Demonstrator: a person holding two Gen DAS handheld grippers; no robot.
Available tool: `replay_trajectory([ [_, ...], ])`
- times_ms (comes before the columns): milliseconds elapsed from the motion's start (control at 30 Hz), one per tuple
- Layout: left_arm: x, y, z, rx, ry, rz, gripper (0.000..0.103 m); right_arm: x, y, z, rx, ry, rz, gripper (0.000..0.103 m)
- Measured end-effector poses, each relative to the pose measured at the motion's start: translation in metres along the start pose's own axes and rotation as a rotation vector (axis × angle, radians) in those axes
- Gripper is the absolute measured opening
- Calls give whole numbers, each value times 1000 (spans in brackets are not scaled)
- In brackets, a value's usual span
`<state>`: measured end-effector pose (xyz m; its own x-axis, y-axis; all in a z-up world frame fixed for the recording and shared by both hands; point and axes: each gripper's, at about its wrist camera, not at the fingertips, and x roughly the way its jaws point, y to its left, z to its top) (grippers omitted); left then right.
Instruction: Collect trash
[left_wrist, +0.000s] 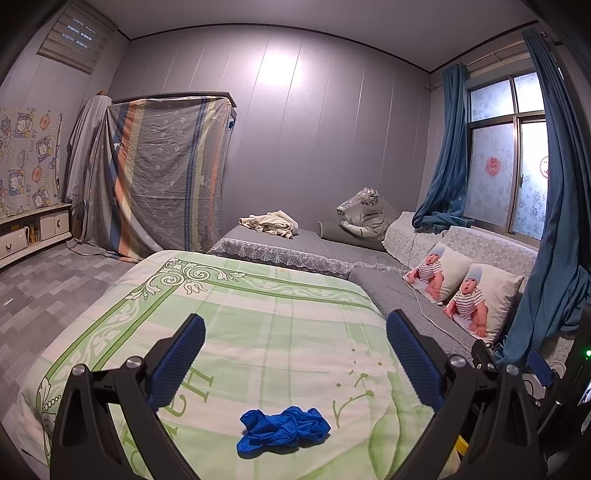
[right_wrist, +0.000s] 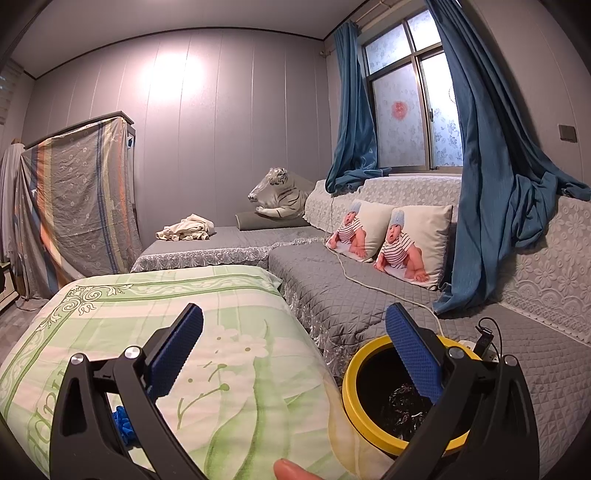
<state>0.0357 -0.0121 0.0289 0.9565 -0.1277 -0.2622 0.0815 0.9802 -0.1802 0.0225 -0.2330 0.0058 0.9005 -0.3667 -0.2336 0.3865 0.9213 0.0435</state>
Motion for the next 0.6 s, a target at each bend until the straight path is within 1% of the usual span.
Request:
replay_trajectory([
  [467, 6, 3, -1, -4, 19, -7, 95, 3, 0, -2, -1, 15, -4, 95],
  [600, 9, 4, -2, -8, 29, 4, 95, 5, 0, -3, 1, 21, -6, 95],
])
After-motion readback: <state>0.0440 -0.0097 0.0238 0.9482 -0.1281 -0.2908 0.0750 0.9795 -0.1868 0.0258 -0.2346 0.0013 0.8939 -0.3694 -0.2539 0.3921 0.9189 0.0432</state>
